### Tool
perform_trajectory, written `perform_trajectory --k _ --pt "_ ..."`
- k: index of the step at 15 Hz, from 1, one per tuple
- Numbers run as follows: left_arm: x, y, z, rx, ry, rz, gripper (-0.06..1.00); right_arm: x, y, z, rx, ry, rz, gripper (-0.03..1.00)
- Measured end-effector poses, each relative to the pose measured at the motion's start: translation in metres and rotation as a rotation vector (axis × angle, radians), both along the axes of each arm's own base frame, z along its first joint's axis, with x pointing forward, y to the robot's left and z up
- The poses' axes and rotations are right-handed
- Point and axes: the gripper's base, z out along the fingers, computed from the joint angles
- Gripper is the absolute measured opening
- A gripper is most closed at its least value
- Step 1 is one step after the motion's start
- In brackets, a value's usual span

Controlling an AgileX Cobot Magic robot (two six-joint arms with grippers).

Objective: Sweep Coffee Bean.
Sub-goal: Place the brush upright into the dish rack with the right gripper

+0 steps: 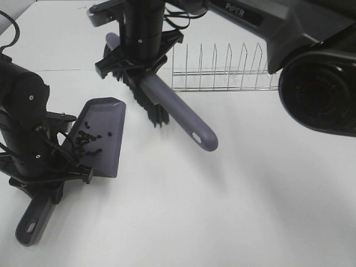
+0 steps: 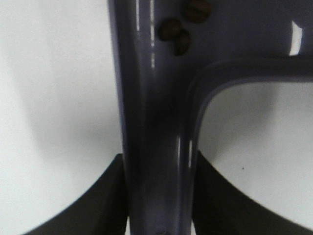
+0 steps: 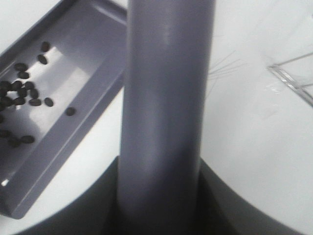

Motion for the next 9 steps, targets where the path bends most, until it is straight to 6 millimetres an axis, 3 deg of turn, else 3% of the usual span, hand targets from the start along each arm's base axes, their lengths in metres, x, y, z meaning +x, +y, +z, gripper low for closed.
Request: perform_trajectory --k 1,2,5,8,9 --pt "0.0 0.0 0.0 0.0 0.0 0.0 0.35 0.01 -0.016 0.01 0.01 -0.017 -0.035 0.3" --pt "0.0 0.0 0.0 0.0 0.0 0.0 0.35 0.03 -0.052 0.03 0.029 -0.047 -0.109 0.3" --pt "0.0 0.0 0.0 -0.001 0.0 0.001 0.35 0.054 -0.118 0.066 0.052 -0.108 -0.222 0.3" --pt "0.0 0.0 0.0 -0.001 0.0 0.001 0.35 0.061 -0.186 0.091 0.046 -0.123 -0.35 0.3" --pt "0.0 0.0 0.0 -0.001 0.0 0.001 0.35 0.06 -0.197 0.092 0.038 -0.115 -0.371 0.3"
